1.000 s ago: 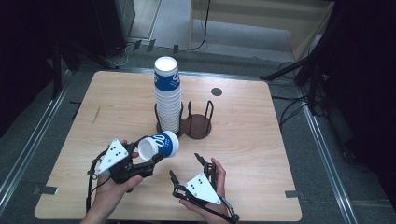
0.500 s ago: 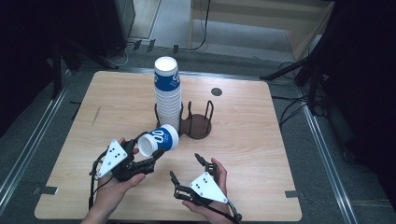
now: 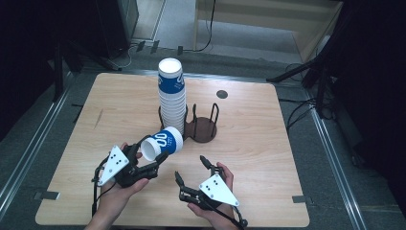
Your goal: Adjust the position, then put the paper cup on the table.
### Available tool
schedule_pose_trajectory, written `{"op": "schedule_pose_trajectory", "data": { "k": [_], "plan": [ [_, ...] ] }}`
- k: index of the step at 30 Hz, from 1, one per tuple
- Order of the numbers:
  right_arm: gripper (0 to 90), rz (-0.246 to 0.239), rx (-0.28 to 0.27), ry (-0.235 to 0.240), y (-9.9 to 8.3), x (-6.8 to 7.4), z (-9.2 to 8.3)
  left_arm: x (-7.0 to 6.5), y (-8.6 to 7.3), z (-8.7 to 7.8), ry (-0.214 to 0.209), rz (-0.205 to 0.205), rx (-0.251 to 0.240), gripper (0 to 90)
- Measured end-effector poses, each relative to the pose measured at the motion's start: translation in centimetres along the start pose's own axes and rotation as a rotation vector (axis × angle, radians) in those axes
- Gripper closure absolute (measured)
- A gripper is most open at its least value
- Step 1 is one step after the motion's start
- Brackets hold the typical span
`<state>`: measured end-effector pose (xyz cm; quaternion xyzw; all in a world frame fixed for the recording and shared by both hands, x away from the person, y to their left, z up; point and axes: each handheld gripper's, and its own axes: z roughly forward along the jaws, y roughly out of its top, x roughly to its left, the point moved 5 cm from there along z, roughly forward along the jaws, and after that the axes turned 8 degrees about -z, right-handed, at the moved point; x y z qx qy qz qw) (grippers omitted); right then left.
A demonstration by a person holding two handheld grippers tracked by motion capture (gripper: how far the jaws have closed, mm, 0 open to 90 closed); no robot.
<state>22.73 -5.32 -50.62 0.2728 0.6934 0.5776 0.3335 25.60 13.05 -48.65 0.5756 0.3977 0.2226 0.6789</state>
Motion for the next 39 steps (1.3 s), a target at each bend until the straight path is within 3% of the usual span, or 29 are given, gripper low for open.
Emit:
{"op": "schedule_pose_trajectory", "data": {
  "k": [5, 7, 8, 11, 14, 16, 21, 27, 34, 36, 39],
  "plan": [
    [16.9, 0.099, 0.008, -0.004, 0.4, -0.4, -0.3, 0.1, 0.0, 0.2, 0.005, -0.012, -0.016, 26.7],
    [15.6, 0.166, 0.013, -0.006, 0.8, -0.5, -0.4, 0.2, 0.0, 0.3, 0.002, -0.012, -0.021, 26.7],
    [15.6, 0.166, 0.013, -0.006, 0.8, -0.5, -0.4, 0.2, -0.1, 0.3, -0.003, -0.016, -0.018, 26.7],
    [4.9, 0.220, 0.058, -0.018, 1.2, -0.5, -0.5, 0.2, -0.1, 0.5, -0.007, -0.023, -0.019, 26.8],
    [3.7, 0.269, 0.059, -0.009, 1.6, -0.5, -0.4, 0.2, -0.1, 0.6, -0.006, -0.022, -0.025, 26.8],
    [3.8, 0.332, 0.061, 0.004, 1.9, -0.6, -0.3, 0.2, 0.0, 0.6, -0.007, -0.019, -0.028, 26.8],
    [4.2, 0.499, 0.066, -0.024, 2.3, -1.3, 0.0, 0.0, -0.1, 0.5, -0.010, -0.014, -0.030, 26.8],
    [2.6, 0.633, 0.037, -0.089, 2.7, -2.0, 0.1, -0.3, -0.2, 0.8, -0.019, -0.011, -0.026, 26.8],
    [2.3, 0.813, 0.042, -0.091, 2.4, -2.5, 0.5, -0.8, -0.8, 1.3, -0.030, 0.000, -0.011, 26.8],
    [2.3, 0.885, 0.046, -0.078, 2.2, -2.6, 0.6, -0.9, -0.9, 1.4, -0.034, 0.002, -0.010, 26.8],
    [2.3, 0.947, 0.052, -0.074, 2.1, -2.7, 0.7, -1.1, -1.0, 1.5, -0.038, 0.007, -0.007, 26.8]
  ]
}}
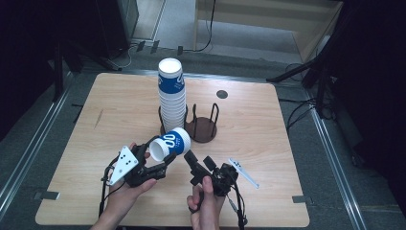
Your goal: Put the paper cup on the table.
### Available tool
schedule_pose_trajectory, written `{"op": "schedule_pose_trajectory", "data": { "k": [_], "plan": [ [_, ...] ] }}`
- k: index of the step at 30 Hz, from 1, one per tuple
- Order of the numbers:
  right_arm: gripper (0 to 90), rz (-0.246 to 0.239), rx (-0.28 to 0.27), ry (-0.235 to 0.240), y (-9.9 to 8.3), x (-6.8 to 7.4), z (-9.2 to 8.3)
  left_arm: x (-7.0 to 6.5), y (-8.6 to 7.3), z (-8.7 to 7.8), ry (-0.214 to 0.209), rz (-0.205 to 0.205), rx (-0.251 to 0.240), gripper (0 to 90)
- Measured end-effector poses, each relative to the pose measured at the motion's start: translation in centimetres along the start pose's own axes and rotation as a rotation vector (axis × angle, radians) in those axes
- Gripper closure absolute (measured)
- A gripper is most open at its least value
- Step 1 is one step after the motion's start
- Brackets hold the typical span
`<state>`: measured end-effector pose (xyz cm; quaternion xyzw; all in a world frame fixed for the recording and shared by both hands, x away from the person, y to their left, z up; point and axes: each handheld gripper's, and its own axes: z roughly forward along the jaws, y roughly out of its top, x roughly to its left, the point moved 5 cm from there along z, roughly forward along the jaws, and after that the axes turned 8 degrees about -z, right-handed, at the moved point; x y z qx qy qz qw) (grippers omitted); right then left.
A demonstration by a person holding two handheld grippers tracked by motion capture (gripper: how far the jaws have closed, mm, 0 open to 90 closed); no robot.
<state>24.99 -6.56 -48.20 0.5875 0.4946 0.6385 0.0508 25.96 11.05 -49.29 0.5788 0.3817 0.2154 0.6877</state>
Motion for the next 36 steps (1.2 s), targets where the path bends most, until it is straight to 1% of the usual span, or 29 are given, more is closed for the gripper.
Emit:
{"op": "schedule_pose_trajectory", "data": {
  "k": [2, 4, 5, 8, 11, 14, 17, 18, 19, 22, 27, 29, 30, 32, 34, 35, 36],
  "plan": [
    [2.3, 0.052, 0.008, 0.007, 0.0, 0.0, 0.1, -0.1, -0.1, 0.0, -0.001, 0.003, 0.002, 26.8],
    [2.3, 0.090, 0.014, -0.011, 0.0, -0.2, 0.2, -0.2, -0.1, 0.0, -0.006, 0.004, 0.003, 26.8],
    [2.3, 0.121, 0.020, -0.018, 0.0, -0.2, 0.2, -0.2, -0.1, 0.0, -0.007, 0.003, 0.003, 26.8],
    [2.3, 0.183, 0.034, -0.007, 0.0, -0.3, 0.5, -0.3, -0.3, 0.0, -0.009, 0.007, 0.006, 26.8],
    [2.3, 0.239, 0.052, 0.004, -0.1, -0.3, 0.8, -0.5, -0.5, 0.1, -0.014, 0.007, 0.005, 26.8],
    [2.3, 0.282, 0.066, 0.007, -0.2, -0.3, 1.0, -0.6, -0.6, 0.1, -0.018, 0.009, 0.010, 26.8],
    [2.3, 0.392, 0.100, 0.025, -0.3, -0.4, 1.2, -0.8, -0.7, 0.2, -0.023, 0.007, 0.011, 26.8],
    [2.3, 0.418, 0.107, 0.025, -0.3, -0.4, 1.2, -0.8, -0.7, 0.2, -0.026, 0.007, 0.010, 26.8],
    [2.3, 0.444, 0.118, 0.014, -0.4, -0.4, 1.3, -0.9, -0.7, 0.2, -0.026, 0.006, 0.008, 26.8],
    [2.3, 0.507, 0.122, 0.028, -0.4, -0.3, 1.4, -1.0, -0.8, 0.3, -0.031, 0.010, 0.009, 26.8],
    [2.3, 0.570, 0.125, 0.050, -0.3, -0.2, 1.8, -1.2, -0.9, 0.3, -0.036, 0.015, 0.013, 26.8],
    [2.3, 0.587, 0.132, 0.043, -0.4, -0.3, 1.9, -1.2, -0.8, 0.3, -0.035, 0.018, 0.013, 26.8],
    [2.3, 0.601, 0.141, 0.049, -0.5, -0.3, 2.0, -1.2, -0.8, 0.3, -0.035, 0.011, 0.008, 26.8],
    [2.3, 0.618, 0.153, 0.052, -0.7, -0.3, 2.2, -1.1, -0.7, 0.2, -0.033, 0.014, 0.007, 26.8],
    [2.3, 0.618, 0.155, 0.059, -0.8, -0.3, 2.4, -1.1, -0.7, 0.2, -0.032, 0.016, 0.007, 26.9],
    [2.3, 0.631, 0.158, 0.061, -0.8, -0.2, 2.5, -1.1, -0.8, 0.2, -0.033, 0.015, 0.007, 26.8],
    [2.3, 0.632, 0.162, 0.067, -1.0, -0.2, 2.6, -1.2, -0.8, 0.3, -0.035, 0.015, 0.007, 26.9]
  ]
}}
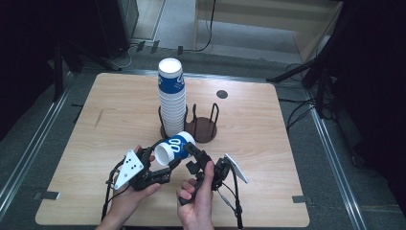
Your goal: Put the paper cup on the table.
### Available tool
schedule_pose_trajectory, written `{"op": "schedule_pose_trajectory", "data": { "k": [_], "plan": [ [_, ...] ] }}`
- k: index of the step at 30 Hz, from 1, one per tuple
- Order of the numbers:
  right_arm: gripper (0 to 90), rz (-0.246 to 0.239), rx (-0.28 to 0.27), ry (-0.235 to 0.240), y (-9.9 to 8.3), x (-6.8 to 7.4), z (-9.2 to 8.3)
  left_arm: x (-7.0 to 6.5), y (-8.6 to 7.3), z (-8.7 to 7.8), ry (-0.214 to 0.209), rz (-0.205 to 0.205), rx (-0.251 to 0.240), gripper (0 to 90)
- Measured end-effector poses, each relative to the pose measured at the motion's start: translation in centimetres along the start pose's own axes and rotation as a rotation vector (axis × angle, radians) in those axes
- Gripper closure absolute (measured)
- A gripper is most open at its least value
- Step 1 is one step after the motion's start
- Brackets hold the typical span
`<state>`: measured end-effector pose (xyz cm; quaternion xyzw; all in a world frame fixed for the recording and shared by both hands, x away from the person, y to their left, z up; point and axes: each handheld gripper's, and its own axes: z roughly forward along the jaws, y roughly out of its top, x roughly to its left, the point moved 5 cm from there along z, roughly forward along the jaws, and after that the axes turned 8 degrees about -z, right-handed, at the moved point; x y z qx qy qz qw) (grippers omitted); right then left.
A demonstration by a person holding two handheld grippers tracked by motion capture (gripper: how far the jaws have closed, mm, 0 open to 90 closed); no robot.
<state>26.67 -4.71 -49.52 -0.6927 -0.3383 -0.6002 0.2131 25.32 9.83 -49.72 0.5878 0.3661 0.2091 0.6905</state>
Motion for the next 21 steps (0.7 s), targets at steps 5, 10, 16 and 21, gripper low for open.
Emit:
{"op": "schedule_pose_trajectory", "data": {
  "k": [5, 10, 16, 21],
  "plan": [
    [2.3, 0.029, 0.022, 0.017, -0.2, 0.0, 0.5, -0.2, -0.1, 0.1, -0.007, 0.001, 0.004, 26.9],
    [2.3, 0.048, 0.031, 0.029, -0.1, 0.0, 0.8, -0.2, -0.1, 0.1, -0.011, 0.006, 0.006, 26.9],
    [2.3, 0.071, 0.053, 0.031, -0.1, 0.0, 1.0, -0.5, -0.2, 0.1, -0.025, 0.018, 0.007, 26.9],
    [2.5, 0.087, 0.049, 0.039, 0.1, 0.1, 1.3, -0.6, -0.1, 0.1, -0.028, 0.019, -0.001, 26.9]
  ]
}}
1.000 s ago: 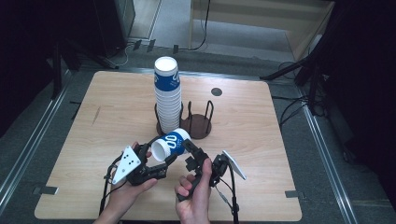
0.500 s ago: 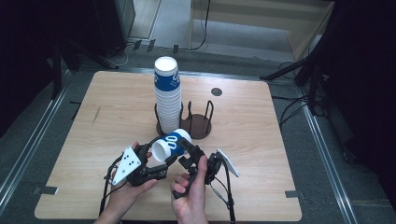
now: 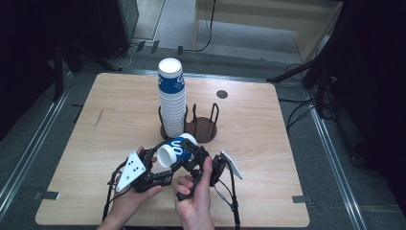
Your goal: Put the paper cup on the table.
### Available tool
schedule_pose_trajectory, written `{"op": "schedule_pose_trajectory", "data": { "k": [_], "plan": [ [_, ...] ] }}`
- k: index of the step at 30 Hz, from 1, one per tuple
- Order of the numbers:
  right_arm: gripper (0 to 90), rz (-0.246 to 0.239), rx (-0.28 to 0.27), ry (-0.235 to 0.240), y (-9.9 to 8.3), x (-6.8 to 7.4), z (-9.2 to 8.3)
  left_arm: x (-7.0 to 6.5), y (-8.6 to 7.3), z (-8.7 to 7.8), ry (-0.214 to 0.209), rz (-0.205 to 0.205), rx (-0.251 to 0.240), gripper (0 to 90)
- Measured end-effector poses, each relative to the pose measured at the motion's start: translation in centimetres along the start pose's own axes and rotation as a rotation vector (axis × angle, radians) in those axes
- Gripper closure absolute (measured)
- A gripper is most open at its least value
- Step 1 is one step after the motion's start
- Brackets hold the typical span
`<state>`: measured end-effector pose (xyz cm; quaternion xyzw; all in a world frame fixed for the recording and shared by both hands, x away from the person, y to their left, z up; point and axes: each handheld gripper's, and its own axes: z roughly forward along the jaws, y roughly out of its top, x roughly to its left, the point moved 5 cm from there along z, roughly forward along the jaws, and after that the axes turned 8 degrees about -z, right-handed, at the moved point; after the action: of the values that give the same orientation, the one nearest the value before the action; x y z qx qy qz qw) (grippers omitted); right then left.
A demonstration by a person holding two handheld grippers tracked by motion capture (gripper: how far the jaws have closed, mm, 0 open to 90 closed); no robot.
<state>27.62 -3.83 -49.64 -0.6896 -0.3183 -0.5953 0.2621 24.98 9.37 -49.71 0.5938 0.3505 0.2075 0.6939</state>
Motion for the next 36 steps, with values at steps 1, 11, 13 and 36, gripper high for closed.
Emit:
{"op": "schedule_pose_trajectory", "data": {
  "k": [1, 11, 13, 36],
  "plan": [
    [2.9, 0.003, -0.002, -0.001, 0.0, 0.0, 0.1, 0.0, 0.0, 0.0, -0.001, 0.001, 0.000, 27.0],
    [6.2, 0.029, 0.005, 0.001, 0.2, -0.4, 0.5, 0.0, 0.0, 0.0, -0.005, 0.005, 0.006, 27.0],
    [7.0, 0.037, 0.004, 0.004, 0.2, -0.4, 0.5, 0.0, -0.1, 0.0, -0.002, 0.002, 0.007, 26.9],
    [20.9, -0.030, -0.101, 0.057, 0.3, 0.0, 0.7, 0.8, 0.7, -0.8, -0.003, -0.065, 0.024, 26.2]
  ]
}}
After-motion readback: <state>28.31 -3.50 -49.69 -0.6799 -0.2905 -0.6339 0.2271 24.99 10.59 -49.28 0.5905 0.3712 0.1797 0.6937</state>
